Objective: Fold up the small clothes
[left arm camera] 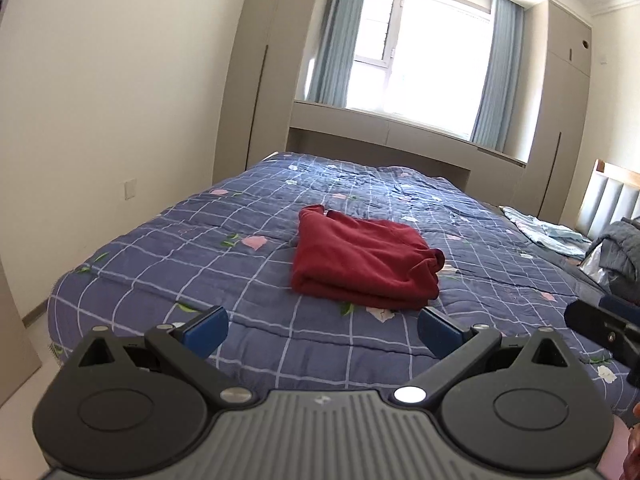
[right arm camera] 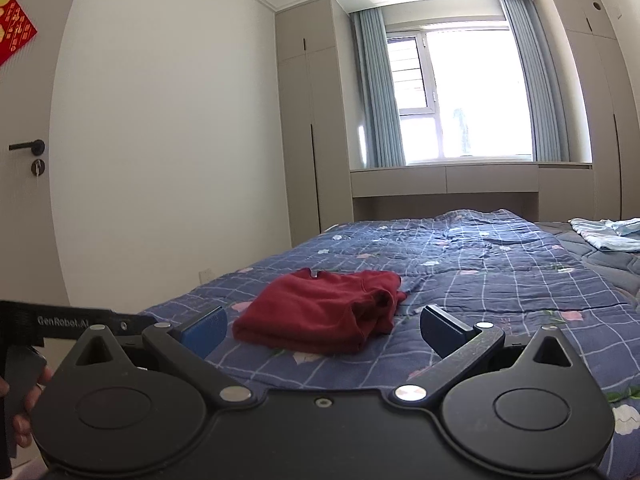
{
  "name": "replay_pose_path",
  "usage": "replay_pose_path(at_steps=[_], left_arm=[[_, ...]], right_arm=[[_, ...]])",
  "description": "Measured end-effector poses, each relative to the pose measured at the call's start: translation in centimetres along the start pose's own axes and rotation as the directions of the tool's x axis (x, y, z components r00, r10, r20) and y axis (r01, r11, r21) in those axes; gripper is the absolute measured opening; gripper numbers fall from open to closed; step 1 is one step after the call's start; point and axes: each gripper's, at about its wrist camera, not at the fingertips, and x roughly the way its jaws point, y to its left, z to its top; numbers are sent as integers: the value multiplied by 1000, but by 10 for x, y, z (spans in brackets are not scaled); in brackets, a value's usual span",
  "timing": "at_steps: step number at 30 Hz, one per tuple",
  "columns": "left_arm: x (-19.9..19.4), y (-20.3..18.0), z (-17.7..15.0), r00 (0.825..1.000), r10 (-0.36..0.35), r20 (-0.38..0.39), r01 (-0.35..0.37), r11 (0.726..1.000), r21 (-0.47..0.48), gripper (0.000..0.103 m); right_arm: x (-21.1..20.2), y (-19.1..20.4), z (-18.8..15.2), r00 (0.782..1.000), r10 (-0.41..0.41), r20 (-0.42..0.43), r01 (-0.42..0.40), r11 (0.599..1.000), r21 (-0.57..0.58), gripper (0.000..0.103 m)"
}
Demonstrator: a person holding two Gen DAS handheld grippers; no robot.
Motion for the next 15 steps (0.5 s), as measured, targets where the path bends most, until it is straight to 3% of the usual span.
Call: replay_pose_path(at_steps=[15], left_arm=[[-1,-1,-4,1000,12,-6,-12,1000,-2,103]], right_arm=[[0,-6,-5,1000,-31,-4,31,999,32,103]])
